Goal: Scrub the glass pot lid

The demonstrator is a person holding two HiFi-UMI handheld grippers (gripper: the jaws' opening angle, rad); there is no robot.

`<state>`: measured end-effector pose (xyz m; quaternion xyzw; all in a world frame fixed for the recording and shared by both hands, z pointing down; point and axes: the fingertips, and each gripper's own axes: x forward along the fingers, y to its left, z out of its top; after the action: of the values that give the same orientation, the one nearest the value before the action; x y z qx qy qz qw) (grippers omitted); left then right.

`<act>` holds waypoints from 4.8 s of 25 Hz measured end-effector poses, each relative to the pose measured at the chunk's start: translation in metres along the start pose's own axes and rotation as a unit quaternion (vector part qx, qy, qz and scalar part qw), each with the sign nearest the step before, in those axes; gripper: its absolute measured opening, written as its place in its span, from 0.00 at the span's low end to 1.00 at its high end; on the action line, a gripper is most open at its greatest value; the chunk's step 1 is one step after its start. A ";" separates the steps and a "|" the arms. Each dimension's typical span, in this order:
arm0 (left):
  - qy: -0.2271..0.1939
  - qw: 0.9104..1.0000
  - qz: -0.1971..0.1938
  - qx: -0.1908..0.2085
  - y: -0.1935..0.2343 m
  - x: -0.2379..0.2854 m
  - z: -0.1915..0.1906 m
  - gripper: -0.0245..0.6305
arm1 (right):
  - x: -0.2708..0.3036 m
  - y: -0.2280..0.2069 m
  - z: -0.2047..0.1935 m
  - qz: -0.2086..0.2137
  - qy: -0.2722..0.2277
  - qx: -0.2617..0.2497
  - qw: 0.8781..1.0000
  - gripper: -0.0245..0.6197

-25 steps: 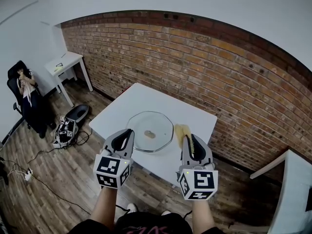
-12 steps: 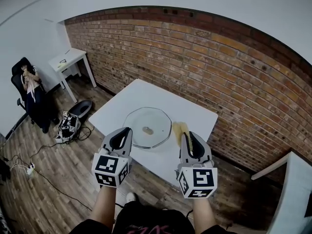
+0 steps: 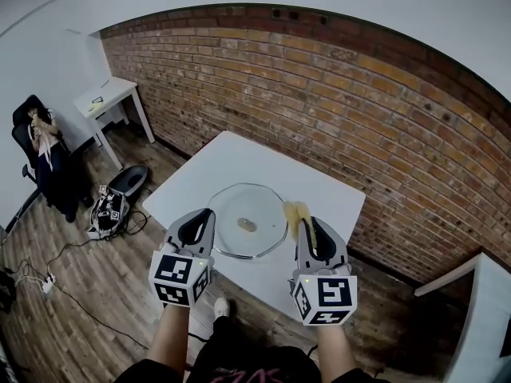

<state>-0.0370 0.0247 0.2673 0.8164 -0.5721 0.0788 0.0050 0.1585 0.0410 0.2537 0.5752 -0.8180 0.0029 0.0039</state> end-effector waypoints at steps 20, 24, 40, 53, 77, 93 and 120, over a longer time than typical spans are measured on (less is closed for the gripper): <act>0.036 0.996 -0.080 -0.018 0.113 0.145 -0.029 0.06 | 0.163 0.009 -0.013 -0.072 0.030 -0.003 0.997 0.12; 0.036 0.994 -0.103 -0.021 0.131 0.161 -0.034 0.06 | 0.181 0.018 -0.016 -0.095 0.034 -0.007 0.995 0.12; 0.056 0.991 -0.121 -0.026 0.145 0.196 -0.047 0.06 | 0.213 0.013 -0.034 -0.106 0.064 -0.002 0.992 0.12; 0.105 0.988 -0.106 -0.039 0.128 0.199 -0.086 0.06 | 0.210 0.005 -0.082 -0.081 0.121 0.020 0.989 0.12; 0.214 0.970 -0.082 -0.078 0.126 0.191 -0.215 0.06 | 0.199 0.015 -0.197 -0.060 0.223 0.053 0.971 0.12; 0.254 0.956 -0.084 -0.117 0.127 0.183 -0.250 0.22 | 0.200 0.030 -0.210 -0.046 0.241 0.047 0.968 0.12; 0.287 0.941 -0.095 -0.152 0.127 0.192 -0.283 0.19 | 0.255 0.077 -0.237 0.021 0.262 0.060 0.963 0.12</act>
<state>-0.1267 -0.1703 0.5620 0.7995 -0.4713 0.2209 0.2999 0.0005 -0.1709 0.4934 0.5365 -0.7984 0.2029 0.1832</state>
